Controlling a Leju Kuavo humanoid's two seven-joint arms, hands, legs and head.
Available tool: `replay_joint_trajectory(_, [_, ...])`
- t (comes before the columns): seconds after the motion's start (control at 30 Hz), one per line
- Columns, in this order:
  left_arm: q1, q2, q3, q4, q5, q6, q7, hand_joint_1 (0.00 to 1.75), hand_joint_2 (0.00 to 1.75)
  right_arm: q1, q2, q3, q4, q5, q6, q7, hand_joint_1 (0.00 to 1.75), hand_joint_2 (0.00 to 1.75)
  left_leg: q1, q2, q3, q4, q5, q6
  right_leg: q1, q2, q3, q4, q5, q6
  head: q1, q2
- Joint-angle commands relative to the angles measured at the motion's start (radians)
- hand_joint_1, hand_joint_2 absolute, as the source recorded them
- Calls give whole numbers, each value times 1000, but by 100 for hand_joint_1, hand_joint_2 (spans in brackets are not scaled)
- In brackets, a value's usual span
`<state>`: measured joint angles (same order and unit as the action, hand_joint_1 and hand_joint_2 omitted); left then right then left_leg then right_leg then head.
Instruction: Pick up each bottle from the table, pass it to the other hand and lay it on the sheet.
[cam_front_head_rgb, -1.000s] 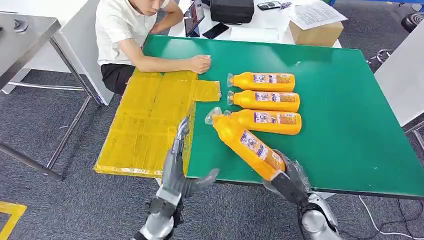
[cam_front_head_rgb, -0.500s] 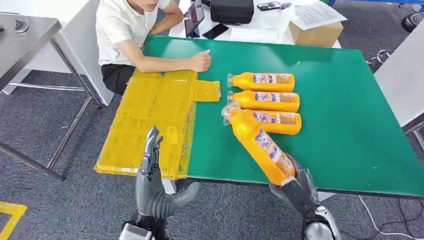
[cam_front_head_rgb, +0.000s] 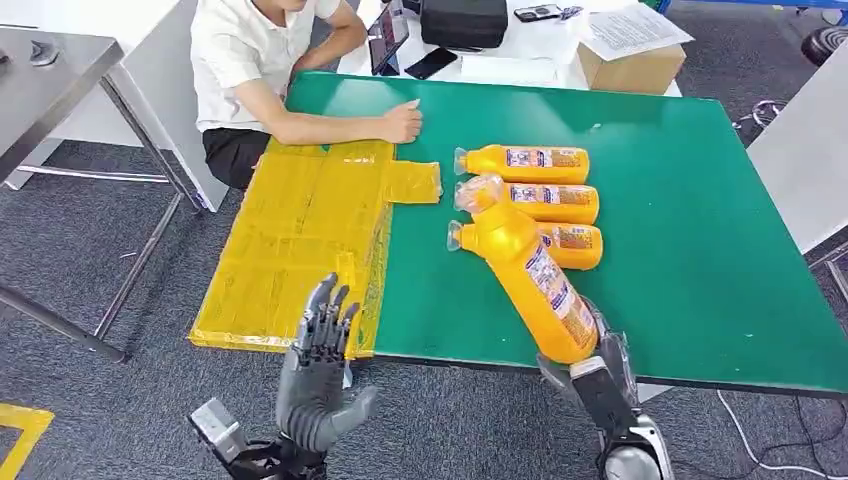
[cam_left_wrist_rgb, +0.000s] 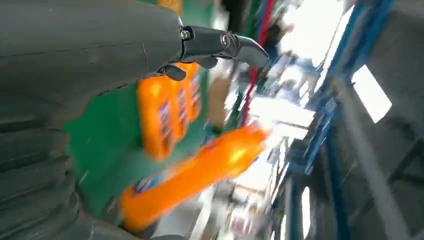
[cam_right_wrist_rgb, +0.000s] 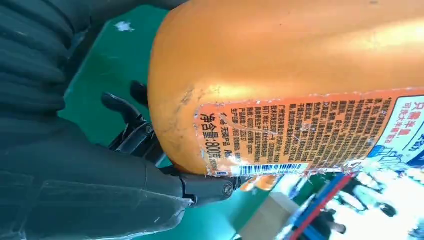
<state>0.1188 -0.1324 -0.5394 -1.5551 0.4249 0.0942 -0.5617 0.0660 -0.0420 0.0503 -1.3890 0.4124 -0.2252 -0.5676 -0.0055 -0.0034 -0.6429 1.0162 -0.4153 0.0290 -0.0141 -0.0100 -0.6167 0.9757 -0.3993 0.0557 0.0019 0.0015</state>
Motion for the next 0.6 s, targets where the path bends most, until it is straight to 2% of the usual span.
replay_joint_trajectory(0.03, [-115,-19,20,270,96,-192,93,0,175,-71,7,134,18,-14,63,-99,175,175,1,3,10,-2,-3,-2,1,4,8,-2,-2,-3,0,0])
replay_joint_trajectory(0.2, [-151,-46,52,302,93,-202,106,0,175,-75,-3,190,19,-11,100,-126,175,175,1,1,5,-1,-1,-1,1,2,5,-1,-1,-2,0,0])
replay_joint_trajectory(0.33, [-171,-60,79,300,92,-214,106,0,175,-92,-24,245,41,-6,138,-131,175,175,1,2,9,-1,-2,-2,1,3,8,-1,-2,-2,0,0])
replay_joint_trajectory(0.4, [-184,-83,116,283,87,-201,76,0,175,-104,-36,280,64,-1,145,-131,150,175,1,3,8,-1,-3,-2,1,3,7,0,-2,-2,0,0])
replay_joint_trajectory(0.5, [-194,-103,163,225,95,-174,61,0,175,-117,-37,313,85,-30,150,-131,159,175,1,2,6,0,-2,-2,1,2,6,0,-1,-2,0,0])
replay_joint_trajectory(0.6, [-178,-110,195,168,107,-165,50,0,175,-120,-34,321,96,-39,145,-131,143,175,1,2,4,0,-1,-1,1,2,4,-1,0,-2,0,0])
